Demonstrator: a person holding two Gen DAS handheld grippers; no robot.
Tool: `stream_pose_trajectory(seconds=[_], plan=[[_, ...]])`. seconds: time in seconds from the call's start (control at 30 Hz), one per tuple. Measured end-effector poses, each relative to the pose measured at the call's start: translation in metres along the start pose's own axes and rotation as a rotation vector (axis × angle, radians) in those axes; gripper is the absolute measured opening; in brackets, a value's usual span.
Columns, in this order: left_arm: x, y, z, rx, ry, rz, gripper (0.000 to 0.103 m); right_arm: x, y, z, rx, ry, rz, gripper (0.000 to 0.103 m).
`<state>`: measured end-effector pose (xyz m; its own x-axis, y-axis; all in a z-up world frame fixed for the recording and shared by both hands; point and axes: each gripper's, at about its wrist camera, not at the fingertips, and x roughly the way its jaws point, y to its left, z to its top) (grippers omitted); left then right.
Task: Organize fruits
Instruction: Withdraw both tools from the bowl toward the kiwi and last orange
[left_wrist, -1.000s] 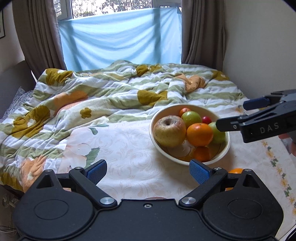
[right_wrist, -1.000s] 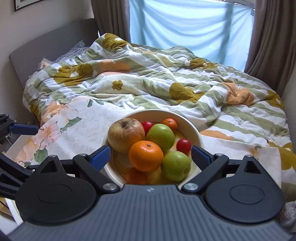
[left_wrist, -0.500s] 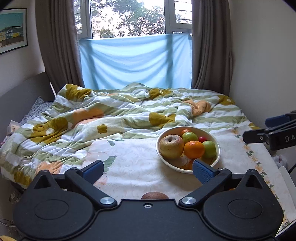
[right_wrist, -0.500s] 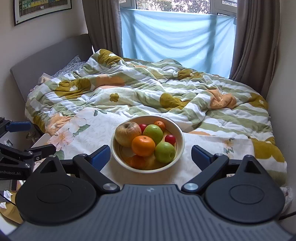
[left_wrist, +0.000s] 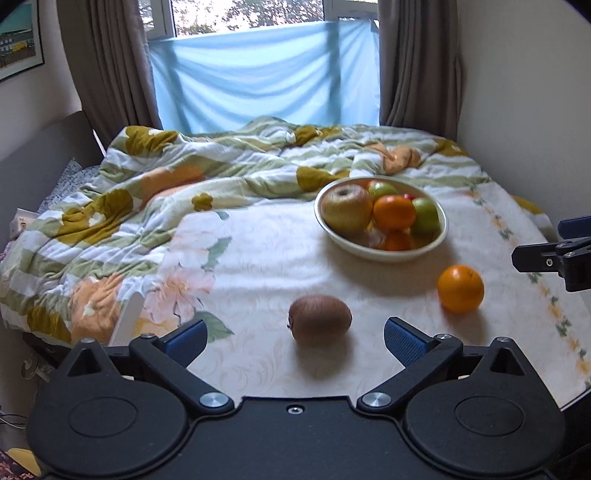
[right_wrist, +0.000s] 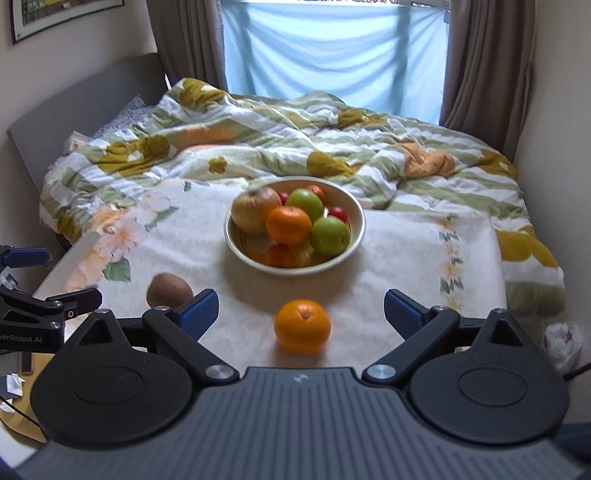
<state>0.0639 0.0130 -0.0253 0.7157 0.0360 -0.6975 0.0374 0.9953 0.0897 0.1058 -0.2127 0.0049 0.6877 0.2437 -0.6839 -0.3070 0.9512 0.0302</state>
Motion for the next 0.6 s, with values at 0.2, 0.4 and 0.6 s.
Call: stream_pose_trajectory(seconds=[0.2,0.4,0.6], plan=[[0.038,-0.004,-0.013,0.027,0.034,-0.012,0.103,0.027,0.007,-0.03,0.037,0.033,-0.051,0.103],[0.071,-0.009,-0.016,-0.011,0.036,0.001,0.102,0.06,0.009,-0.055,0.099,0.032,-0.096,0.103],[0.088,-0.02,-0.013,0.001,0.009,0.019,0.098,0.085,0.011,-0.065,0.134,0.029,-0.114,0.103]])
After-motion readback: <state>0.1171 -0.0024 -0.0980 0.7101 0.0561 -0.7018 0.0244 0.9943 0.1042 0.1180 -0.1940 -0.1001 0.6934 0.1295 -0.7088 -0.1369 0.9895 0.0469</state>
